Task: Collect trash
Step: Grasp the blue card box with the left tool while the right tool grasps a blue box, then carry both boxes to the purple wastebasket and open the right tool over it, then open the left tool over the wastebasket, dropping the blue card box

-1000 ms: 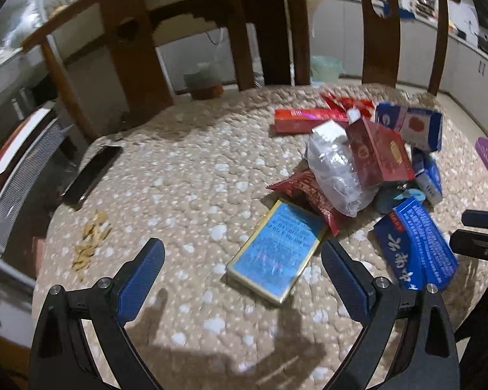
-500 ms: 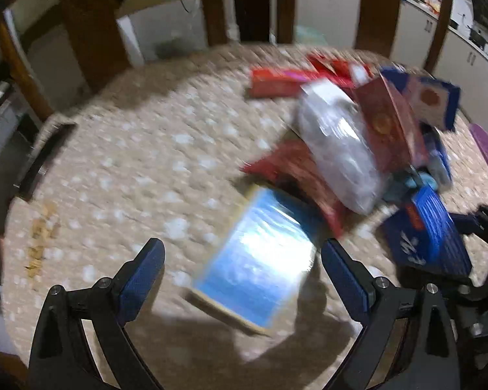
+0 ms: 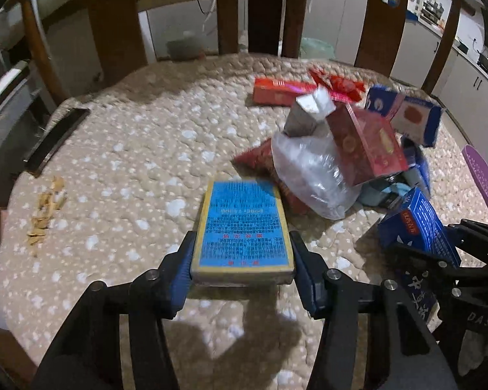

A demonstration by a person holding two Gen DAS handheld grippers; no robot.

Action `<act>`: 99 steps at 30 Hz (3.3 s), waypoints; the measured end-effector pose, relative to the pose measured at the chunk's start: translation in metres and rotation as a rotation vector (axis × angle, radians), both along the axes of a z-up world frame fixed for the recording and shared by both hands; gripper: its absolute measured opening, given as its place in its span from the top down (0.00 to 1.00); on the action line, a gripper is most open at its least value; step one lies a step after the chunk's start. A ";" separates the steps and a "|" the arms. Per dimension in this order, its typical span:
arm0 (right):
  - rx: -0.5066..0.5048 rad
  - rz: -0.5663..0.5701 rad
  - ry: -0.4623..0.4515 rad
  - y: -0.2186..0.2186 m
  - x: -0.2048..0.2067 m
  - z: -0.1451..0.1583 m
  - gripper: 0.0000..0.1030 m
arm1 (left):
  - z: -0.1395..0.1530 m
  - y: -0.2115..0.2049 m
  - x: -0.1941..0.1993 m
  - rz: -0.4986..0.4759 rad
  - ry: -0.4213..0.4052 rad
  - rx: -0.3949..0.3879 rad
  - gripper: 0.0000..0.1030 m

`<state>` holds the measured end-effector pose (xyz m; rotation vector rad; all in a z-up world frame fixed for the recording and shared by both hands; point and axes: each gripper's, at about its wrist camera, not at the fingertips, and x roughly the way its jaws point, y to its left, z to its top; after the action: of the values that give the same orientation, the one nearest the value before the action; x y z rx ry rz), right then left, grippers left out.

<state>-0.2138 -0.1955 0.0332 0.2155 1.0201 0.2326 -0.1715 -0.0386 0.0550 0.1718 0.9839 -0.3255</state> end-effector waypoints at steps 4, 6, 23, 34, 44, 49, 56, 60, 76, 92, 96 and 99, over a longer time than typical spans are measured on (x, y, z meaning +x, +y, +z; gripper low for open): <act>0.004 0.007 -0.039 -0.008 -0.017 0.013 0.50 | 0.020 0.004 -0.012 -0.005 -0.041 -0.010 0.48; 0.009 -0.003 -0.055 -0.013 -0.022 0.018 0.50 | 0.034 0.002 -0.020 -0.017 -0.068 -0.017 0.48; 0.028 -0.271 -0.151 -0.138 -0.063 0.040 0.50 | 0.071 -0.095 -0.038 -0.209 -0.141 -0.038 0.48; -0.023 -0.549 -0.176 -0.279 -0.072 0.041 0.50 | 0.070 -0.206 -0.038 -0.399 -0.148 -0.021 0.48; 0.047 -0.780 -0.182 -0.383 -0.100 0.030 0.50 | 0.070 -0.328 -0.041 -0.567 -0.120 -0.066 0.48; 0.091 -0.875 -0.161 -0.417 -0.113 0.014 0.50 | 0.066 -0.375 -0.046 -0.632 -0.084 -0.090 0.48; 0.144 -0.979 -0.146 -0.448 -0.126 -0.003 0.50 | 0.057 -0.442 -0.056 -0.727 -0.030 -0.122 0.48; 0.178 -1.012 -0.147 -0.463 -0.134 -0.010 0.50 | 0.048 -0.476 -0.057 -0.767 0.003 -0.126 0.48; 0.139 -1.031 -0.159 -0.463 -0.123 -0.004 0.31 | 0.051 -0.459 -0.056 -0.736 -0.026 -0.125 0.36; 0.009 -0.869 -0.177 -0.390 -0.068 0.011 0.30 | 0.072 -0.303 -0.067 -0.565 -0.095 -0.095 0.33; -0.043 -0.801 -0.183 -0.356 -0.049 0.016 0.30 | 0.080 -0.249 -0.059 -0.465 -0.119 -0.085 0.33; -0.073 -0.748 -0.186 -0.332 -0.035 0.016 0.30 | 0.086 -0.204 -0.047 -0.365 -0.129 -0.092 0.31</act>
<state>-0.2490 -0.5278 0.0496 0.4822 0.7046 -0.4563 -0.2183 -0.2426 0.1414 0.2859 0.8055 -0.6839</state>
